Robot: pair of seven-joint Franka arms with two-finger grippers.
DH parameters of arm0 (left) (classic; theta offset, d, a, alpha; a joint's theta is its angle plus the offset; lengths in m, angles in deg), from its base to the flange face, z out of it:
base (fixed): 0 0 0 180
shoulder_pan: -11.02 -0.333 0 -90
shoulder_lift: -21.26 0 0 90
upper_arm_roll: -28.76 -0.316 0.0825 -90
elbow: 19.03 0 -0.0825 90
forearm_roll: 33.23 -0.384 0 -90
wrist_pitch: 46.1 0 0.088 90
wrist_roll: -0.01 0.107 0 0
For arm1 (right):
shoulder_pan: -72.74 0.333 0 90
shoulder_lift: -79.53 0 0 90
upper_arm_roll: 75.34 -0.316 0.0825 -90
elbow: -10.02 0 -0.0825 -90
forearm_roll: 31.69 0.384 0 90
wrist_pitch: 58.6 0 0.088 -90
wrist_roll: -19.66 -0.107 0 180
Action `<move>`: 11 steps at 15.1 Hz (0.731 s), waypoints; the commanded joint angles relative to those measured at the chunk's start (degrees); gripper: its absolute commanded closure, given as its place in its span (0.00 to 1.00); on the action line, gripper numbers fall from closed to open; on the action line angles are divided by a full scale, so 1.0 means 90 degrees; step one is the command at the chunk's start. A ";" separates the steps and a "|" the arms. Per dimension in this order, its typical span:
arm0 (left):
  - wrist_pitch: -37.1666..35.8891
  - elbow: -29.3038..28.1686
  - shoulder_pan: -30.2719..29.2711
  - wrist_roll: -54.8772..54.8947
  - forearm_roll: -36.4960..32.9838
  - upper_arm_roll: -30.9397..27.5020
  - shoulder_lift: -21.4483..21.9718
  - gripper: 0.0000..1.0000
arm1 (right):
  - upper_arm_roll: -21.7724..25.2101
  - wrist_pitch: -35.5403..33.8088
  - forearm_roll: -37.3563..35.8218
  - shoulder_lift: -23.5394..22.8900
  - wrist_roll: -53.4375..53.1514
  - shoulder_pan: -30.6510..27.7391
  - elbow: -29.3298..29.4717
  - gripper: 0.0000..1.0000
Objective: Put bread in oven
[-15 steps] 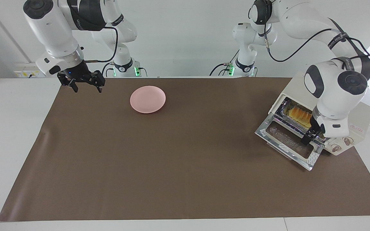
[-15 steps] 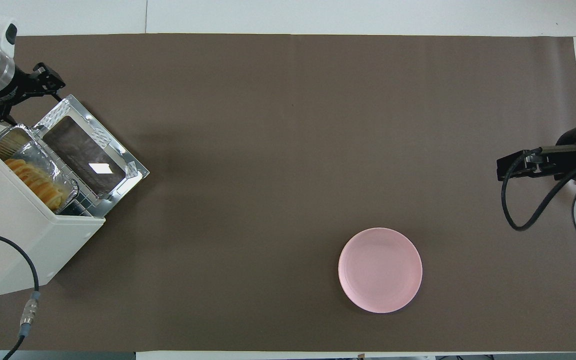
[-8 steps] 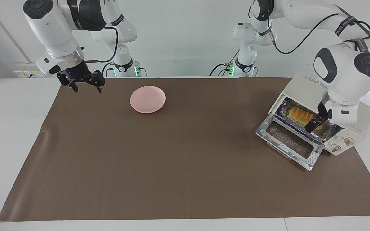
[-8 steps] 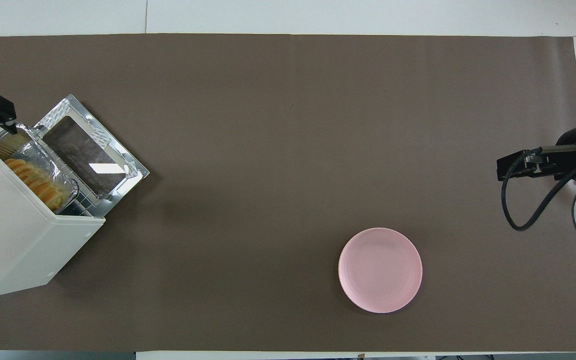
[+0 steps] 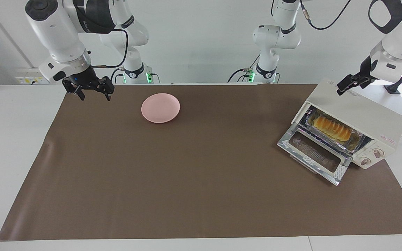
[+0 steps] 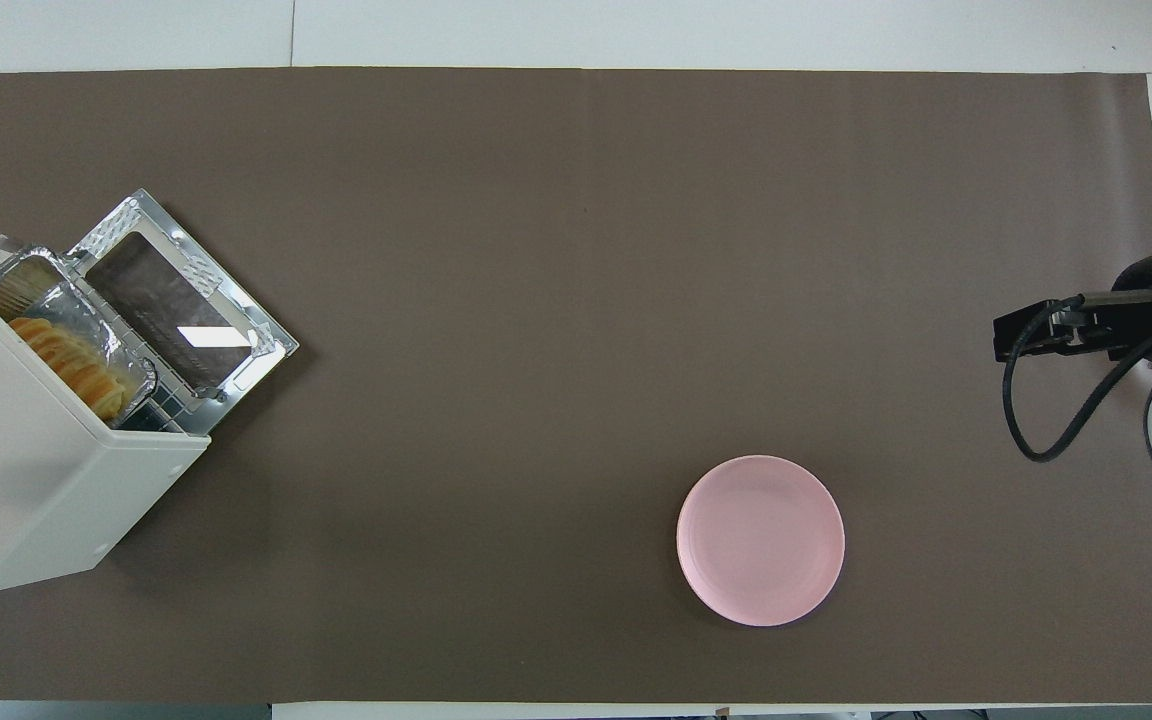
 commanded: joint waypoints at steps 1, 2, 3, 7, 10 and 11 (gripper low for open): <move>0.0214 -0.0387 -0.1111 -0.0006 0.0086 0.1324 0.0200 0.00 | -0.0088 -0.0086 -0.0083 0.0005 0.0111 -0.0122 0.0046 0.00; 0.0602 -0.0417 -0.1142 0.0023 0.0086 0.1366 0.0161 0.00 | -0.0088 -0.0086 -0.0083 0.0005 0.0111 -0.0122 0.0046 0.00; 0.0655 -0.0379 -0.1123 0.0023 0.0115 0.1366 0.0132 0.00 | -0.0088 -0.0086 -0.0083 0.0005 0.0111 -0.0122 0.0046 0.00; 0.0596 -0.0418 -0.1074 -0.0006 0.0135 0.1386 0.0141 0.00 | -0.0088 -0.0086 -0.0083 0.0005 0.0111 -0.0122 0.0046 0.00; 0.0753 -0.0427 -0.1065 -0.0006 0.0135 0.1405 0.0142 0.00 | -0.0088 -0.0086 -0.0083 0.0005 0.0111 -0.0122 0.0046 0.00; 0.0772 -0.0418 -0.1064 -0.0006 0.0145 0.1425 0.0132 0.00 | -0.0088 -0.0086 -0.0083 0.0005 0.0111 -0.0122 0.0046 0.00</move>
